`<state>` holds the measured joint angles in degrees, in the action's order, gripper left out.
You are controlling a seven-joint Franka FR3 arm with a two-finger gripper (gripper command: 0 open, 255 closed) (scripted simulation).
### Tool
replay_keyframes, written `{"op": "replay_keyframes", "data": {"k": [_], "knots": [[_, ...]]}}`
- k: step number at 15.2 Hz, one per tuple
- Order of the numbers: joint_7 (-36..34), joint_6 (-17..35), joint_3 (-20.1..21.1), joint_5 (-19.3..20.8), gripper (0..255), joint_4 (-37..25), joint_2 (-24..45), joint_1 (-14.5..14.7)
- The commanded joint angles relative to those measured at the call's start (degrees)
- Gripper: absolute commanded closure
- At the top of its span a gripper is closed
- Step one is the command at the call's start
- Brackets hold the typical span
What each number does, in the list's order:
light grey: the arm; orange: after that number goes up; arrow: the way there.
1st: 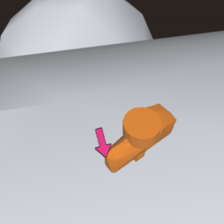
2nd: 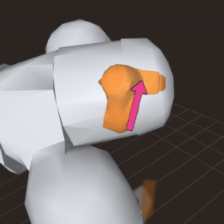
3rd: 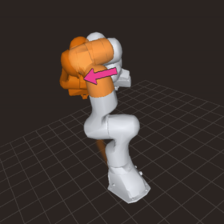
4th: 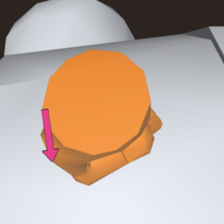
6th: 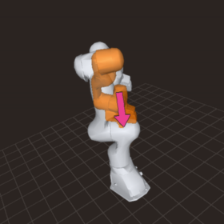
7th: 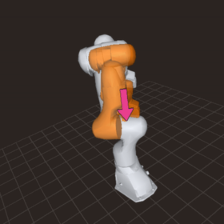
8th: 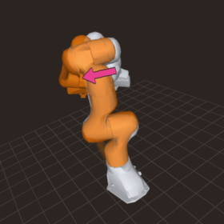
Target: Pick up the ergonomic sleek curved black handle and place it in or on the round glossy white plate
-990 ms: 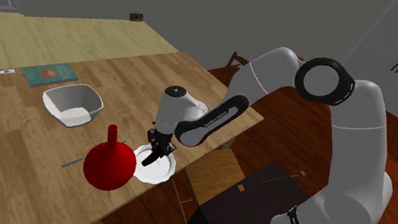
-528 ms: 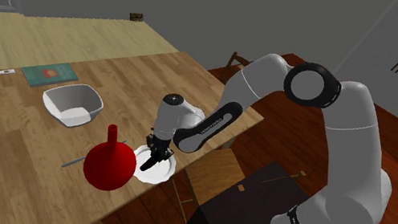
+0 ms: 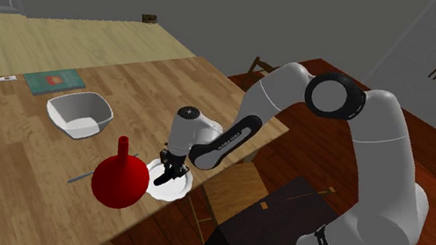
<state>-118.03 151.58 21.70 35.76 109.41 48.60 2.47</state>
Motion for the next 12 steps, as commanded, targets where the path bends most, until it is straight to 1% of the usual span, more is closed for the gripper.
{"op": "replay_keyframes", "data": {"k": [1,2,3,8,12], "knots": [[-0.01,0.07,0.06,0.01,255,0.08,0.26,0.13],[-0.01,0.07,0.06,0.01,255,0.08,0.26,0.13],[-0.06,0.06,0.08,0.01,0,0.12,0.2,0.17],[-0.01,0.07,0.06,0.01,0,0.08,0.26,0.13],[1.84,-3.55,3.72,-2.82,0,3.32,-6.21,-2.76]]}}
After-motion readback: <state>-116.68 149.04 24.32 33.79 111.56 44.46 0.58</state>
